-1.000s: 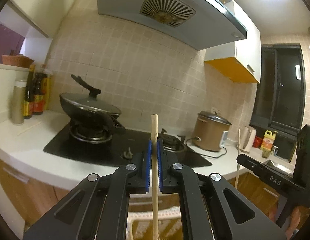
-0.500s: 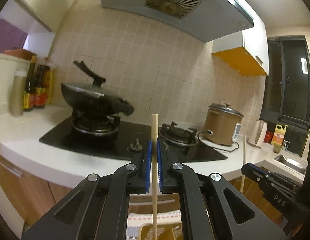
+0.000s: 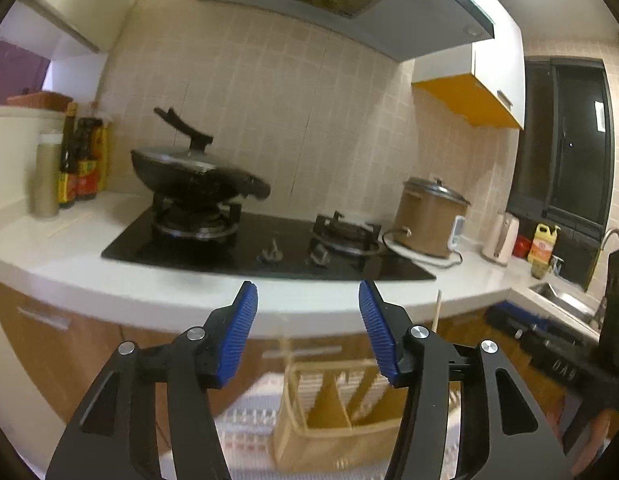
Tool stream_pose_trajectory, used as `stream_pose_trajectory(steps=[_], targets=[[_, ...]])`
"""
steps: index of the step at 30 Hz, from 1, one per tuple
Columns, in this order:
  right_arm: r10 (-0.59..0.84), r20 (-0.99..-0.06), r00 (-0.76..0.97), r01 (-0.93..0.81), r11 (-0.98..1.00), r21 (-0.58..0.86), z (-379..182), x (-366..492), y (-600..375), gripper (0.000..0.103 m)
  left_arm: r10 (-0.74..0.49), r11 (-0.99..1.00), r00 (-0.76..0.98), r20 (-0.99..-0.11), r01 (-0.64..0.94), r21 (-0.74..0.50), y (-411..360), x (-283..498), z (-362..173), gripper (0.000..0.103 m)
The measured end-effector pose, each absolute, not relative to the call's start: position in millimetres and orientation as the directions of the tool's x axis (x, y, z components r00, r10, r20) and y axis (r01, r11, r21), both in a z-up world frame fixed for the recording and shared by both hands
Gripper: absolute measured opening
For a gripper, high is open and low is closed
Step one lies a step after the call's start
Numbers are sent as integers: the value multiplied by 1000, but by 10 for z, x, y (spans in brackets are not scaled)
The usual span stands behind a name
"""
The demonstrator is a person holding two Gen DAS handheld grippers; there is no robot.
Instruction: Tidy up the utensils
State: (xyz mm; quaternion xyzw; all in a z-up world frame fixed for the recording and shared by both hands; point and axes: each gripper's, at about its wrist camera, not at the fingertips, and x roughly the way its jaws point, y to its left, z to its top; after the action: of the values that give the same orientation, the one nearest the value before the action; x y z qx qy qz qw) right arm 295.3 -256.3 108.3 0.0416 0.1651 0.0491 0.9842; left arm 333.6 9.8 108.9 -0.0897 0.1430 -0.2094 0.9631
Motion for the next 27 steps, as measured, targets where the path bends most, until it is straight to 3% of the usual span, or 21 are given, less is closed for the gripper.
stream_pose_trajectory(steps=[4,9,21,27], targets=[[108,-332,937,-85,993,83,1156,2679,-2550,45,-460,880,843,-279,390,-272,218,3161,1071,53],[115,-389,914,-95,993,72,1155,2422,-2477,54,-447,893,815,-369,384,-233,248,2889,1024,57],[168,-719,674,-119,986,120,523,2287,-2342,54,-361,914,638,-681,385,-123,202,2520,389,57],[200,-815,544,-96,980,177,92,2312,-2409,54,-367,904,493,-789,387,-179,200,2403,-128,57]])
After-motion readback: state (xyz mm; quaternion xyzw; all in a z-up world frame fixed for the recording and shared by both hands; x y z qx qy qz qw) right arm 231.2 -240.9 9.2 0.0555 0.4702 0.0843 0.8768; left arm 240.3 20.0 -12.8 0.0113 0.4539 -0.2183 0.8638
